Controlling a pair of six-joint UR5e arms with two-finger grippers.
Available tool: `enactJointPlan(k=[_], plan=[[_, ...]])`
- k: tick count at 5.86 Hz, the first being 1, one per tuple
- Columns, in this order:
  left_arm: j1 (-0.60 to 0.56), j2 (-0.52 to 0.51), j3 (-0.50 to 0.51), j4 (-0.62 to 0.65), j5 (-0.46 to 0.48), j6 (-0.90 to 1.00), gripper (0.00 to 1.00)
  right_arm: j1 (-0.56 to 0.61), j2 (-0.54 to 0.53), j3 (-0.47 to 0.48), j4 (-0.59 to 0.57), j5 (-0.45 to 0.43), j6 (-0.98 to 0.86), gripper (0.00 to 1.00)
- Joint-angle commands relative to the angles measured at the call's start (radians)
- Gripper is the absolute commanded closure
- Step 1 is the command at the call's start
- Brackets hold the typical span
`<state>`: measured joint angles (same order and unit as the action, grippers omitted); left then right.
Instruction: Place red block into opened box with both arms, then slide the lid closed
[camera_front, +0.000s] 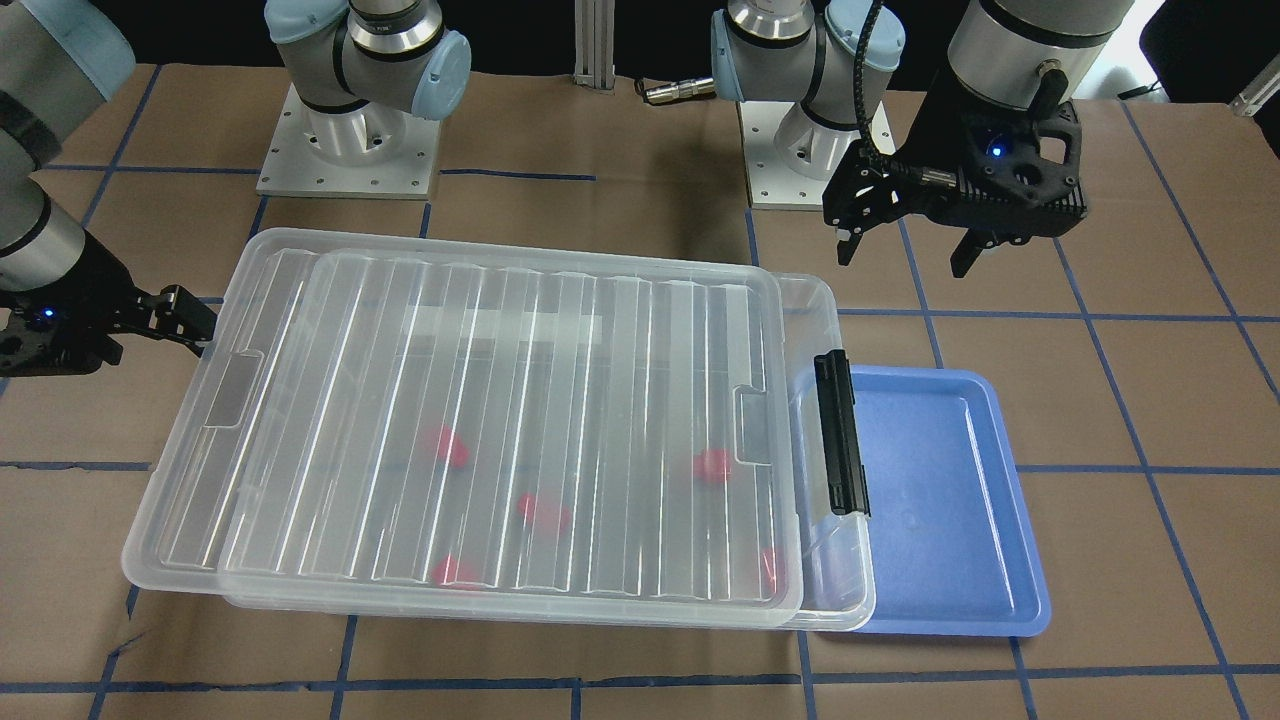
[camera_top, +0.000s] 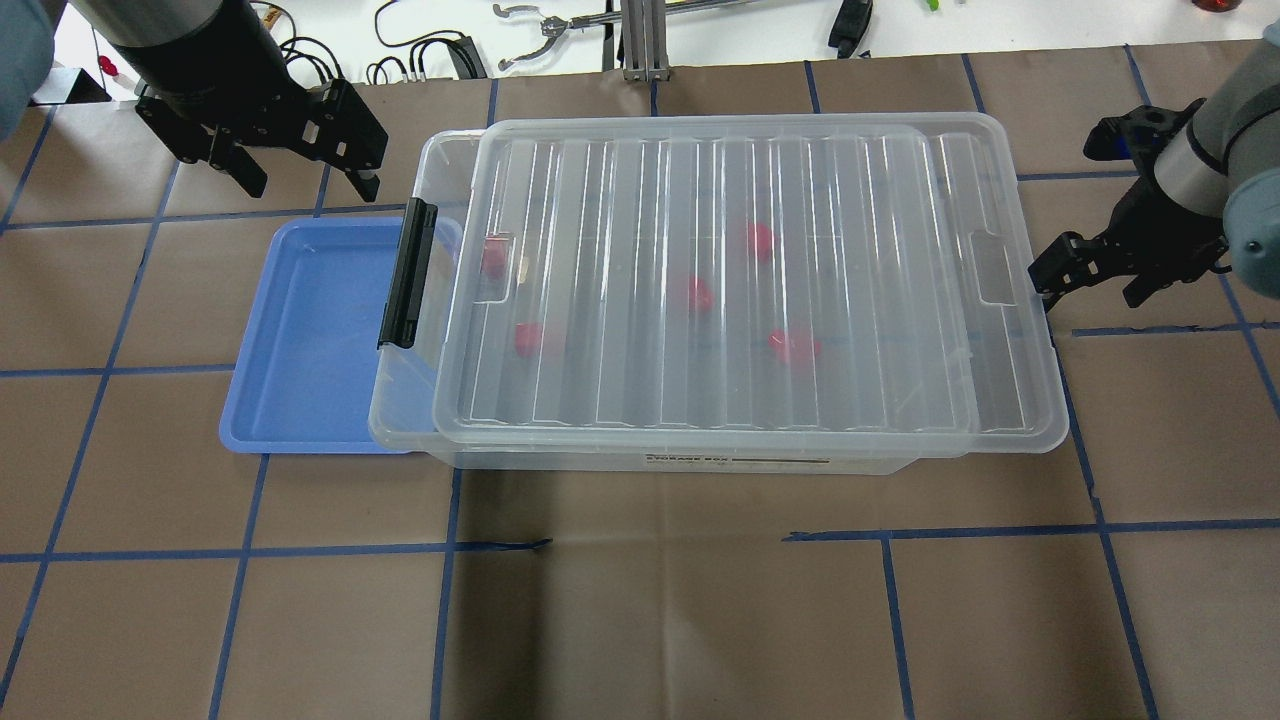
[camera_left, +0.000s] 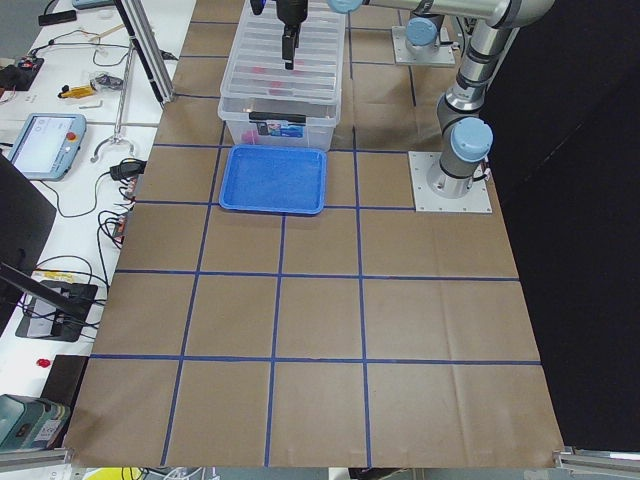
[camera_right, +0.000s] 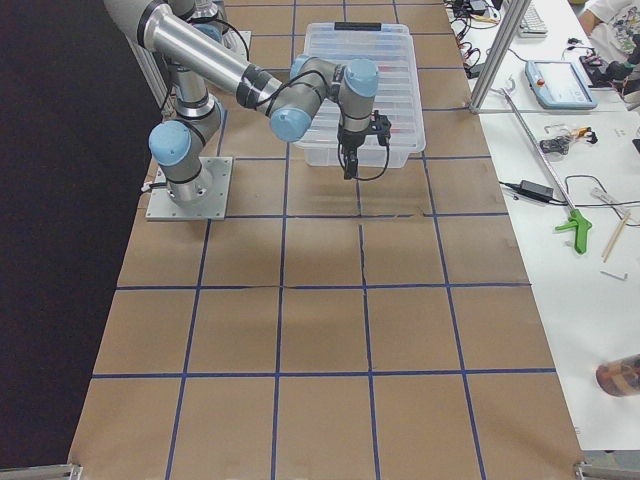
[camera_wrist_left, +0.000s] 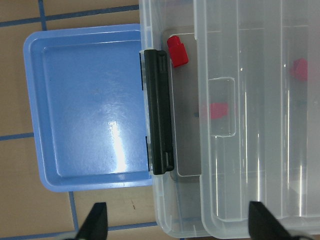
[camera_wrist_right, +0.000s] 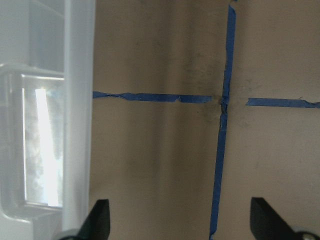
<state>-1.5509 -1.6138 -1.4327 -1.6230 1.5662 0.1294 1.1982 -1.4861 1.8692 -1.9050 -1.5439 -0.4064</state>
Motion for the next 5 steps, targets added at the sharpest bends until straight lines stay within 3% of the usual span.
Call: enactJointPlan(k=[1,5], plan=[[-0.001,0.000,0.000,0.000,0.000,0.001,0.01,0.007,0.000,0.016,0.000,0.033,0.027,0.00],[-0.002,-0.002,0.000,0.000,0.000,0.001,0.02,0.086,0.000,0.021,-0.002,0.050,0.095,0.00]])
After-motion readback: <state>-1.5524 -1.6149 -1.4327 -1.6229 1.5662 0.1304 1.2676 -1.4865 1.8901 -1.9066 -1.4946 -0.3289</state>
